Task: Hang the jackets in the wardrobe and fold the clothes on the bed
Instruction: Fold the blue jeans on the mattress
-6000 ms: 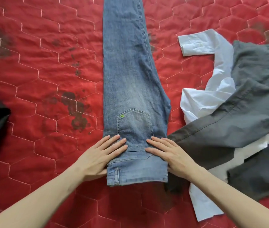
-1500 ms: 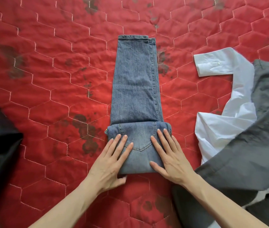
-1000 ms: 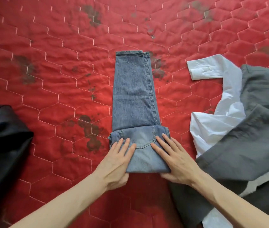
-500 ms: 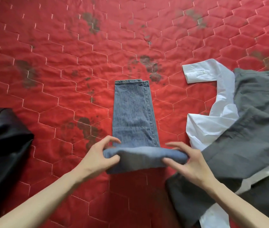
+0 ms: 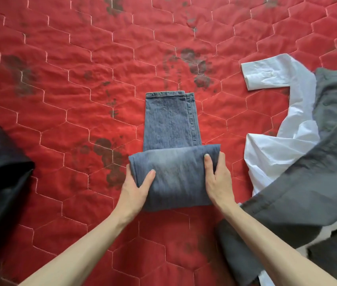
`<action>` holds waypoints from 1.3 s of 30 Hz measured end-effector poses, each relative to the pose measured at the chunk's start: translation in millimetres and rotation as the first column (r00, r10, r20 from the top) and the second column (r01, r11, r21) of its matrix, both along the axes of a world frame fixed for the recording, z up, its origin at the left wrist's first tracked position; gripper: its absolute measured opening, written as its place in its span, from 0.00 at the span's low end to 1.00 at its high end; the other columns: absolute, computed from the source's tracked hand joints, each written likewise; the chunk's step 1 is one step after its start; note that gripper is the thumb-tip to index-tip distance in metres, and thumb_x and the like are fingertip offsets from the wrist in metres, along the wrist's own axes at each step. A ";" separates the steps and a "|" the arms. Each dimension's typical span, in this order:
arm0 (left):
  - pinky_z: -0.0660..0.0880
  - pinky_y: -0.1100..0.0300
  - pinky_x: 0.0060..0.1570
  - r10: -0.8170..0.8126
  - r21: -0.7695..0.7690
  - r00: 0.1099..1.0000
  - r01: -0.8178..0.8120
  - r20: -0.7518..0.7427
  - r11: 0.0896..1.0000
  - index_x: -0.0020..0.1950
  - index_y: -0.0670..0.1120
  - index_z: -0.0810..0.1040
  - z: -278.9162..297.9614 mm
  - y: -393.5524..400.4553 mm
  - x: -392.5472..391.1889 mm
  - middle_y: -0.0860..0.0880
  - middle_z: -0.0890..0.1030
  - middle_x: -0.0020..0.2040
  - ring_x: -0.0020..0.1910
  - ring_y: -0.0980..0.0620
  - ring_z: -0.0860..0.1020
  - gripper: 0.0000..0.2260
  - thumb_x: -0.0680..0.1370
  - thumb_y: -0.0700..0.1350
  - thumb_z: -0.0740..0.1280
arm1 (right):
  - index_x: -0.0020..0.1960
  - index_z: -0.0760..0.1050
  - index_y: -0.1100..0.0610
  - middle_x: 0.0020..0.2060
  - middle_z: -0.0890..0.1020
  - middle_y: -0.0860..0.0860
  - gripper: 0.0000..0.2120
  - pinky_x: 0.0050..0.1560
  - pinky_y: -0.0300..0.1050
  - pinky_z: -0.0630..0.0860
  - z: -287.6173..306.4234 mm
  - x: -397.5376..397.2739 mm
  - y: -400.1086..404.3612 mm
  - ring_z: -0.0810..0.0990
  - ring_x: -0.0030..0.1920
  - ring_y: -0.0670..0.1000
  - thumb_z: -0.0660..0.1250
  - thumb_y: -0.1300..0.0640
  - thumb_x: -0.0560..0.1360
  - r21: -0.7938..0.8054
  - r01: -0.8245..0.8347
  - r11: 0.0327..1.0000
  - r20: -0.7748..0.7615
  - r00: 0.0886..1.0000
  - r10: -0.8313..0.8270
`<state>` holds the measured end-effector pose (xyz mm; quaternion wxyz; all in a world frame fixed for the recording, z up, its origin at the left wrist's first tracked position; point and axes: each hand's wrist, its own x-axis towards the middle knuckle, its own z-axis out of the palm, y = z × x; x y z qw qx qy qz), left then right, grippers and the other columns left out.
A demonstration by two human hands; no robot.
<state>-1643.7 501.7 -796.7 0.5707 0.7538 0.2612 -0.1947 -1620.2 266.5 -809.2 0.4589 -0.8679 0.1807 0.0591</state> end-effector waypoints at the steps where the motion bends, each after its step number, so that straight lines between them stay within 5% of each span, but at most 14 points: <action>1: 0.69 0.63 0.70 -0.014 0.031 1.000 0.014 -0.012 0.999 0.76 0.52 0.67 -4.0 0.8 2.3 0.59 0.79 0.65 0.65 0.62 0.77 0.28 0.79 0.56 0.72 | 0.58 0.68 0.51 0.49 0.84 0.54 0.16 0.51 0.56 0.76 -4.6 1.3 -0.9 0.82 0.52 0.61 0.56 0.39 0.84 -0.039 -0.006 0.999 0.006 1.000 0.006; 5: 0.73 0.56 0.65 -0.078 0.146 0.995 0.087 -0.069 0.985 0.73 0.53 0.69 -17.9 4.5 13.4 0.55 0.82 0.62 0.64 0.52 0.80 0.28 0.78 0.63 0.71 | 0.56 0.69 0.54 0.47 0.84 0.56 0.16 0.44 0.53 0.70 -22.1 4.1 -3.0 0.82 0.51 0.64 0.57 0.41 0.85 -0.186 -0.013 0.982 -0.045 0.999 0.005; 8: 0.74 0.48 0.65 -0.104 0.315 0.990 0.129 -0.095 0.940 0.74 0.51 0.66 -18.6 -2.2 15.4 0.47 0.82 0.64 0.65 0.42 0.79 0.32 0.77 0.67 0.69 | 0.61 0.71 0.55 0.54 0.82 0.56 0.26 0.51 0.56 0.73 -30.5 5.3 1.6 0.79 0.57 0.63 0.51 0.34 0.82 -0.301 -0.008 0.953 -0.089 0.996 -0.020; 11: 0.66 0.45 0.72 -0.162 0.633 0.975 0.029 0.153 0.774 0.79 0.44 0.63 -9.0 -19.6 6.7 0.41 0.71 0.71 0.72 0.39 0.70 0.33 0.80 0.56 0.70 | 0.74 0.69 0.58 0.66 0.76 0.56 0.27 0.67 0.58 0.69 -26.9 6.0 6.9 0.73 0.68 0.60 0.56 0.41 0.83 -0.476 0.058 0.877 0.075 0.997 -0.025; 14: 0.59 0.39 0.79 -0.551 0.820 0.789 0.112 0.270 0.562 0.81 0.41 0.65 -11.5 -34.1 -0.4 0.39 0.66 0.78 0.80 0.38 0.63 0.28 0.83 0.50 0.64 | 0.80 0.65 0.60 0.78 0.68 0.57 0.26 0.79 0.56 0.61 -15.9 1.9 15.5 0.63 0.81 0.58 0.58 0.51 0.84 -0.600 -0.168 0.782 0.205 0.913 0.354; 16: 0.58 0.38 0.80 -0.713 0.858 0.677 0.243 0.185 0.452 0.82 0.43 0.65 -22.1 -37.3 -1.7 0.39 0.64 0.82 0.83 0.39 0.59 0.28 0.84 0.52 0.60 | 0.82 0.62 0.59 0.82 0.63 0.54 0.28 0.81 0.58 0.56 -16.9 -6.6 19.2 0.57 0.83 0.55 0.58 0.47 0.85 -0.609 -0.368 0.702 0.165 0.808 0.566; 19: 0.56 0.38 0.80 -0.777 0.869 0.627 0.346 0.066 0.353 0.83 0.46 0.63 -38.2 -33.8 1.4 0.41 0.61 0.84 0.84 0.40 0.56 0.30 0.84 0.57 0.57 | 0.83 0.60 0.55 0.83 0.60 0.51 0.32 0.81 0.60 0.58 -30.3 -15.6 15.2 0.54 0.84 0.53 0.57 0.40 0.84 -0.624 -0.449 0.639 0.066 0.785 0.616; 28: 0.56 0.35 0.80 -0.789 0.890 0.613 0.345 0.027 0.299 0.84 0.47 0.62 -58.4 -32.8 7.9 0.41 0.58 0.84 0.84 0.37 0.54 0.31 0.83 0.58 0.58 | 0.83 0.59 0.51 0.83 0.59 0.50 0.34 0.82 0.58 0.54 -46.3 -12.0 17.1 0.54 0.84 0.51 0.60 0.40 0.81 -0.598 -0.437 0.672 0.026 0.827 0.561; 33: 0.55 0.36 0.80 -0.810 0.891 0.586 0.372 -0.007 0.262 0.84 0.46 0.60 -48.2 -29.4 11.5 0.40 0.57 0.84 0.84 0.38 0.54 0.32 0.83 0.60 0.57 | 0.84 0.55 0.52 0.84 0.54 0.50 0.35 0.82 0.60 0.54 -39.4 -8.5 5.5 0.50 0.84 0.52 0.59 0.39 0.82 -0.529 -0.540 0.654 0.002 0.770 0.638; 39: 0.57 0.41 0.80 -0.988 0.889 0.127 0.437 0.091 0.138 0.81 0.42 0.68 -35.1 35.0 1.0 0.42 0.71 0.77 0.80 0.43 0.66 0.34 0.75 0.49 0.66 | 0.85 0.53 0.54 0.85 0.50 0.55 0.48 0.81 0.62 0.56 -22.4 -7.0 -45.9 0.47 0.84 0.59 0.66 0.31 0.76 -0.519 -0.761 0.389 -0.057 0.484 0.873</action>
